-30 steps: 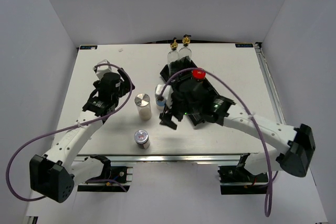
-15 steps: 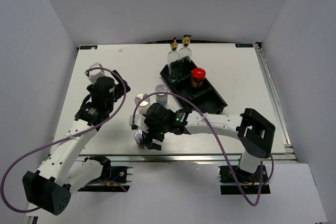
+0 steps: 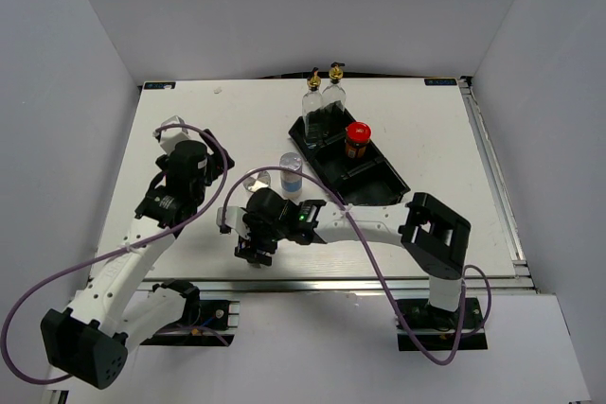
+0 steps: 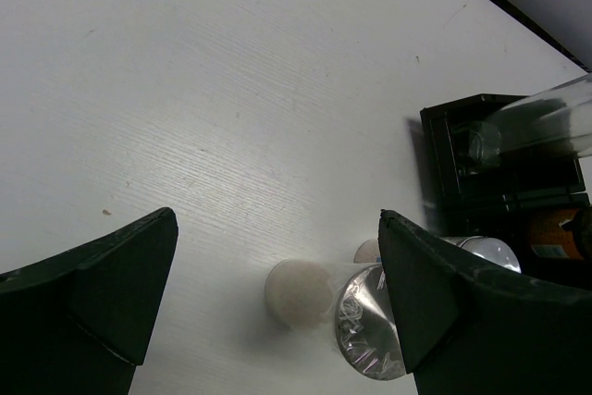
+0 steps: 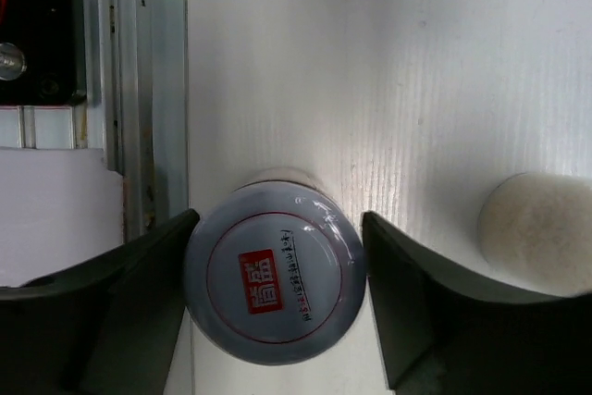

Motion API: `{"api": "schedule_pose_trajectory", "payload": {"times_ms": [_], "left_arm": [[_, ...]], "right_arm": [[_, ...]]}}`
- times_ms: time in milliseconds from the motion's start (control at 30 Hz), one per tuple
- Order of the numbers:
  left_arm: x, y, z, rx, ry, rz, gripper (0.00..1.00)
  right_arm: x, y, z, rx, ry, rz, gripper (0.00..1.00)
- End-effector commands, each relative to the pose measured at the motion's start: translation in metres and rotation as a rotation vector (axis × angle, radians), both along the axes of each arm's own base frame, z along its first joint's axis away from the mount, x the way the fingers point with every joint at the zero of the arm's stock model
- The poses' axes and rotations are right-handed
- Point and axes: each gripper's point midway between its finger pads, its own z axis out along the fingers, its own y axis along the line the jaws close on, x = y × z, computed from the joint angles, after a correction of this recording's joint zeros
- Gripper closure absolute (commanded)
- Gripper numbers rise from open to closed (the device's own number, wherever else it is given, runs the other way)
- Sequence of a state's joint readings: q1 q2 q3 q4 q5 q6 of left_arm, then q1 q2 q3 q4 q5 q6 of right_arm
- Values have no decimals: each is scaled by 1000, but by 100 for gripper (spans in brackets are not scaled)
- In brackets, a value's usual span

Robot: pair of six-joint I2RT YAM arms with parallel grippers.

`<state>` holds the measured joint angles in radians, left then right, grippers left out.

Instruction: Organize the condiment bottles

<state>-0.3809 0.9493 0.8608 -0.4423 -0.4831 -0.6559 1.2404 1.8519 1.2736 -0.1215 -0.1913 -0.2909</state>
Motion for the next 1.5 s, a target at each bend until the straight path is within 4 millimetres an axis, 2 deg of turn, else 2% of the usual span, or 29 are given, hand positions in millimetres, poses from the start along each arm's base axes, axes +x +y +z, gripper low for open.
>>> {"api": "schedule_pose_trajectory", "payload": {"times_ms": [0, 33, 100, 133, 233, 300, 333, 367, 400, 433, 467, 533, 600, 633, 700, 767, 800, 900, 1100, 1200, 1233, 1300, 1333, 1467], "left_arm": [[-4, 4, 4, -3, -20, 16, 2], [-4, 4, 5, -4, -22, 16, 2], [-5, 3, 5, -6, -19, 11, 2], [-5, 2, 5, -9, -20, 5, 2], [-5, 2, 6, -12, -29, 6, 2], [-3, 2, 5, -14, -32, 6, 2], [-3, 2, 6, -15, -36, 6, 2], [-2, 1, 7, -16, -40, 4, 2], [-1, 0, 5, -14, -36, 0, 2], [0, 0, 3, -10, -35, 1, 2], [2, -1, 2, -11, -37, -3, 2], [4, -2, 1, -6, -36, -10, 2], [7, -5, 1, -9, -45, -19, 2], [7, -5, 1, -7, -47, -22, 2], [9, -4, 2, 2, -51, -11, 2], [10, -2, 3, 12, -46, -5, 2], [10, -2, 2, 13, -46, -3, 2], [12, -4, -2, 12, -45, -16, 2], [16, -8, -9, 27, -21, -30, 2], [16, -8, -14, 31, -11, -35, 2], [16, -8, -15, 33, -8, -37, 2], [16, -11, -16, 30, -6, -53, 2], [16, -12, -17, 30, -6, -56, 2], [15, -14, -24, 33, 12, -70, 2]], "right_arm": [[1, 13, 18, 50, -20, 12, 31], [-2, 9, 19, 42, -11, 17, 44], [-4, 5, 23, 50, -8, 12, 60], [-6, 0, 20, 48, -2, 9, 74], [-7, -14, 52, 122, -22, -28, 92], [-4, -23, 66, 150, -43, -61, 95], [4, -32, 86, 188, -81, -109, 97], [6, -41, 85, 184, -94, -133, 98], [11, -47, 93, 199, -107, -160, 98], [24, -59, 111, 236, -126, -220, 98], [30, -67, 113, 241, -128, -249, 98], [63, -92, 131, 266, -167, -399, 98], [82, -112, 135, 251, -183, -482, 98], [103, -130, 146, 267, -206, -565, 98], [126, -152, 155, 282, -216, -652, 98], [139, -167, 168, 327, -221, -713, 98], [153, -179, 173, 340, -232, -754, 98], [179, -195, 185, 365, -259, -817, 97], [225, -202, 172, 319, -265, -859, 96], [246, -198, 164, 313, -249, -856, 96], [252, -195, 154, 295, -240, -851, 96], [263, -193, 155, 298, -241, -859, 96], [270, -192, 143, 272, -232, -866, 96], [285, -195, 124, 223, -237, -924, 94]]}}
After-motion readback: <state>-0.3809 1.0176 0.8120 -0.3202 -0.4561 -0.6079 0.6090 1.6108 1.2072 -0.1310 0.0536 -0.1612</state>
